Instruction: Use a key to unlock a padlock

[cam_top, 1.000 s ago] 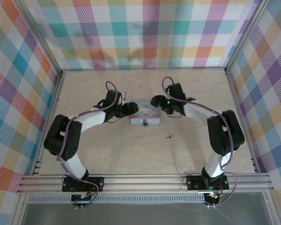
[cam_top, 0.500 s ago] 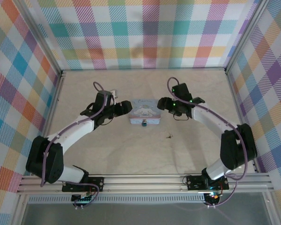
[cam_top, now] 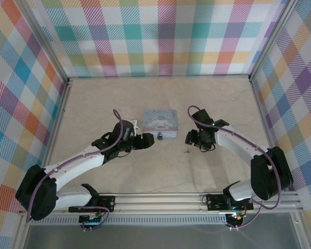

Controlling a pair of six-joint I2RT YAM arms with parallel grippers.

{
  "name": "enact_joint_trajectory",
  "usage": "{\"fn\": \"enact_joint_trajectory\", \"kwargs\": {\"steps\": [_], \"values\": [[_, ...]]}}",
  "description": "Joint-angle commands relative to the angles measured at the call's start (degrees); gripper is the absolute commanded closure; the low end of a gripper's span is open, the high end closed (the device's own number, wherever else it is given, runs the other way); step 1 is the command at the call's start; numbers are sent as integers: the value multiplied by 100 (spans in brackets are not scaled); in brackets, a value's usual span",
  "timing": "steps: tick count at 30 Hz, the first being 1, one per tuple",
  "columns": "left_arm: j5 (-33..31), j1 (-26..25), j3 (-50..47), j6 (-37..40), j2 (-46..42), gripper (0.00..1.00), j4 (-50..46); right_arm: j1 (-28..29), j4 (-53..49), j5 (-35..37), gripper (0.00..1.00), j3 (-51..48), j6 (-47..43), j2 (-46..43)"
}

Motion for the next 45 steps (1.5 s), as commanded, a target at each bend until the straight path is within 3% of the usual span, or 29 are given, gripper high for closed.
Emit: {"fn": "enact_joint_trajectory", "kwargs": {"steps": [1,18,27,31,45], "values": [[-364,-251,-81,-130,-51,27,167,162,-6,47,41,-88,337,195],[-286,-412,-185,-315,202,27,376,264,525,-87,58,-53,796,1190],[-310,-410,-211,-362,277,27,452,264,787,-157,85,-235,885,1361],[-313,-415,-263,-380,258,27,449,264,927,-116,92,-370,878,1129],[-419,-413,25,-318,111,27,304,264,1286,-50,95,-533,-32,-836]]}}
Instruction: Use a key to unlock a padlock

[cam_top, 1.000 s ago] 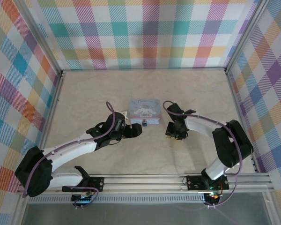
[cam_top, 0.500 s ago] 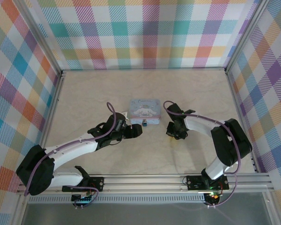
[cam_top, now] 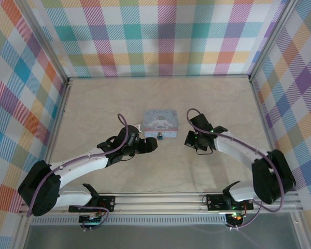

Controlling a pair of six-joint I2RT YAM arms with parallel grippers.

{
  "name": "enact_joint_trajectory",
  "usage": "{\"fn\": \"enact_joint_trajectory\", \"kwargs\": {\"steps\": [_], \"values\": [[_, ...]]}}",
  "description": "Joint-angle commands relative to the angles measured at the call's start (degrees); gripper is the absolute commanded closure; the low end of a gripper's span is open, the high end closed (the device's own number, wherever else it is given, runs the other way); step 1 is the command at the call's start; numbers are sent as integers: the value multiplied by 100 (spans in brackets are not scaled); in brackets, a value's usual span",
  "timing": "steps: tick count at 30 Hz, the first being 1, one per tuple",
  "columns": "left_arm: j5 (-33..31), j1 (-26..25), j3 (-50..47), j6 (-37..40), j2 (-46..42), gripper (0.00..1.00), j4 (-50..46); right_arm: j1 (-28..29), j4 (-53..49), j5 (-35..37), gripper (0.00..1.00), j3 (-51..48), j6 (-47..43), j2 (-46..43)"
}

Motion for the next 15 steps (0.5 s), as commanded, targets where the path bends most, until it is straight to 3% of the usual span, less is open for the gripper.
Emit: {"fn": "enact_joint_trajectory", "kwargs": {"steps": [1,9,15], "values": [[-142,-101,299,87,-148,27,-91,38,121,-30,95,28,-433,-549],[264,-42,1021,179,-246,27,-133,39,256,-396,95,275,-944,-1730],[974,40,1596,16,-170,41,281,39,1050,-1019,95,104,-1421,-2391]]}}
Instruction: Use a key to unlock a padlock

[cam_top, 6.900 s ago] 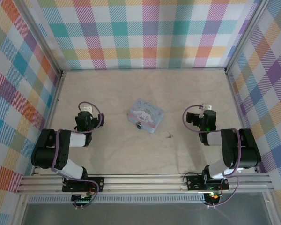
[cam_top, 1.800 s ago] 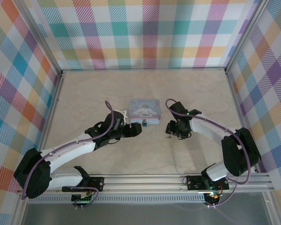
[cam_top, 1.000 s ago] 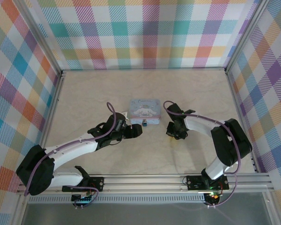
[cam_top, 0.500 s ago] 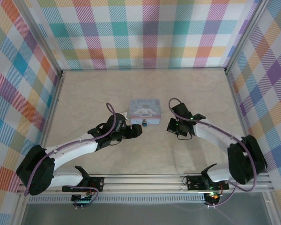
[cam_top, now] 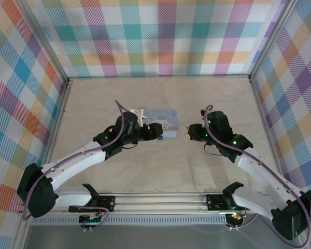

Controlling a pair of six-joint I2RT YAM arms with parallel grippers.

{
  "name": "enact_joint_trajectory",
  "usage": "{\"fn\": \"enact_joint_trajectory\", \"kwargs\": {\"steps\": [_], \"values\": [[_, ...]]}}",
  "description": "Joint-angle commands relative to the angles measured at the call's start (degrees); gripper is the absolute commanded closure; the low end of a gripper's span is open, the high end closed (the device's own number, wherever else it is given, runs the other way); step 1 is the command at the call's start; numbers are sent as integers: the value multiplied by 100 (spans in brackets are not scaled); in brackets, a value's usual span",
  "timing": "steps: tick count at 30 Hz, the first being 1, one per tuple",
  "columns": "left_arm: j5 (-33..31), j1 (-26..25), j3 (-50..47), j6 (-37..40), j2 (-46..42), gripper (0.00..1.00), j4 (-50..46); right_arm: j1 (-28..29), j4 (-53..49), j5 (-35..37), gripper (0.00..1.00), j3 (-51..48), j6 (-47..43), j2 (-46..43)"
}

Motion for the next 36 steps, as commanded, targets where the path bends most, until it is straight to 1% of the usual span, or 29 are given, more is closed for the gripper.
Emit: {"fn": "enact_joint_trajectory", "kwargs": {"steps": [1,5,19,24,31,36], "values": [[615,27,367,-118,-44,43,378,44,705,-507,95,5,-425,-279],[960,28,711,-238,119,45,541,48,932,-698,95,39,-434,-344],[1044,38,936,-257,137,44,622,48,1179,-1041,96,260,-196,-339],[1226,44,1133,-267,332,50,683,95,1266,-1183,97,308,-113,-258],[1512,28,1394,-354,670,55,789,213,1234,-1180,97,449,-83,-104],[1552,8,1476,-353,777,59,761,251,1203,-1167,97,467,-106,-30]]}}
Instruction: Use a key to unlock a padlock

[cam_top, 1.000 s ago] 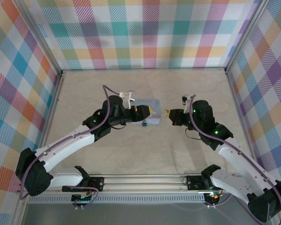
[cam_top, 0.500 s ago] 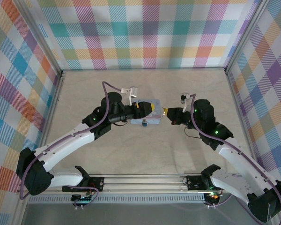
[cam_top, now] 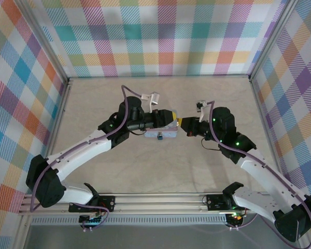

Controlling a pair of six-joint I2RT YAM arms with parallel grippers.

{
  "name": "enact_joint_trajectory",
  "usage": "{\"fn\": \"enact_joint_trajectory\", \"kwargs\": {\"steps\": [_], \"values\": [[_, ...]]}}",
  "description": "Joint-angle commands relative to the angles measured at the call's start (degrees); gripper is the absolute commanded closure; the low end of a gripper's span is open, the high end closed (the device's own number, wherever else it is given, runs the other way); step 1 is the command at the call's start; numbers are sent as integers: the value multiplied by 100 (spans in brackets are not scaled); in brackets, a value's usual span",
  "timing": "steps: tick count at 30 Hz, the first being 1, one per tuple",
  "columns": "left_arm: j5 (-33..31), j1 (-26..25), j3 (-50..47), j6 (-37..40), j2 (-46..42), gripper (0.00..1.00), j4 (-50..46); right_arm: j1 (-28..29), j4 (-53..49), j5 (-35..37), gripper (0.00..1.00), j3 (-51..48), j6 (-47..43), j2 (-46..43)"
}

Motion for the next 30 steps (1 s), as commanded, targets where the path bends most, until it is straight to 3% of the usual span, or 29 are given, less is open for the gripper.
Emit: {"fn": "enact_joint_trajectory", "kwargs": {"steps": [1,18,25,27,30], "values": [[131,4,195,-14,17,59,197,53,144,-107,97,187,9,17],[72,-63,305,122,204,78,25,141,140,-133,97,214,0,95],[60,-61,239,168,196,100,18,157,119,-98,95,163,-13,18],[63,-63,226,177,179,100,14,156,138,-98,91,144,-2,-10],[7,-62,226,256,140,100,-68,159,110,-44,70,131,26,-56]]}}
